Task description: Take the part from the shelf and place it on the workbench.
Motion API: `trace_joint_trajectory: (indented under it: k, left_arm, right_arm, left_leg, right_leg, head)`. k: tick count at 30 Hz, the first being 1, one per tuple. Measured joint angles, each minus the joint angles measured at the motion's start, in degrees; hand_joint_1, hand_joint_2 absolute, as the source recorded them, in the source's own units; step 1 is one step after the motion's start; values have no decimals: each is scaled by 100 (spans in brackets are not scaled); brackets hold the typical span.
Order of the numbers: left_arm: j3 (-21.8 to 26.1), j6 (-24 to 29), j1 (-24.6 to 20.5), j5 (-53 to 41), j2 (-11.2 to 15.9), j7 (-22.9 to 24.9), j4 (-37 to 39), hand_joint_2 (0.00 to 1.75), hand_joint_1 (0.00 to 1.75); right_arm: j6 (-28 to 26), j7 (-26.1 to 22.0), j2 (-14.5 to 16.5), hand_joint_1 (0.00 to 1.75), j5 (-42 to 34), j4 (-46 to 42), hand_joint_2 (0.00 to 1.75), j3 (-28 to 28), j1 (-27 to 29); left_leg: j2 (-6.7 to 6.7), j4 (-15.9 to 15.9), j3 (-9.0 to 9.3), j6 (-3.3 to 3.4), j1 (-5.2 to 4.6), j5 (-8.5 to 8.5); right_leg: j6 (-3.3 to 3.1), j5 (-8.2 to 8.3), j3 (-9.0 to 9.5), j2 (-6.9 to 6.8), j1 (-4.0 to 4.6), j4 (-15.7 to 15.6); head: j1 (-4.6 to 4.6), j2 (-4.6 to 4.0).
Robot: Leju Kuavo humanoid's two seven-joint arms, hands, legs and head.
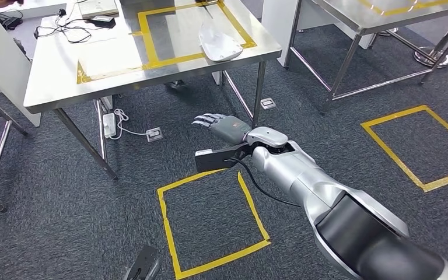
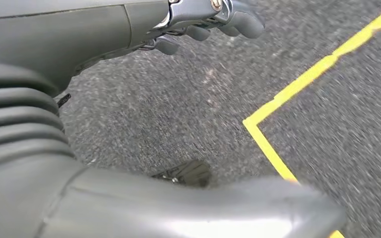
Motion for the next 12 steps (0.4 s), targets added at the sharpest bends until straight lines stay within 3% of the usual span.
trace_joint_trajectory:
  k: [4,12]
  left_arm:
    - [2,194,-3,37,-6,215,1,175,0]
    - [2,230,-10,51,-13,339,1,175,0]
  right_arm:
    - [-153,-49,0,0,-47,1,175,-138,51]
    - [-343,78,0,0,22,18,175,-320,110]
  left_leg:
    - [-1,-8,-1,-36,8,19]
    - [-1,-3,-11,-45,5,24]
  right_leg:
    - [-11,7,-6,0,9,4]
    - [-14,12,-7,-1,3,4]
  head:
    - [1,0]
    - [2,0]
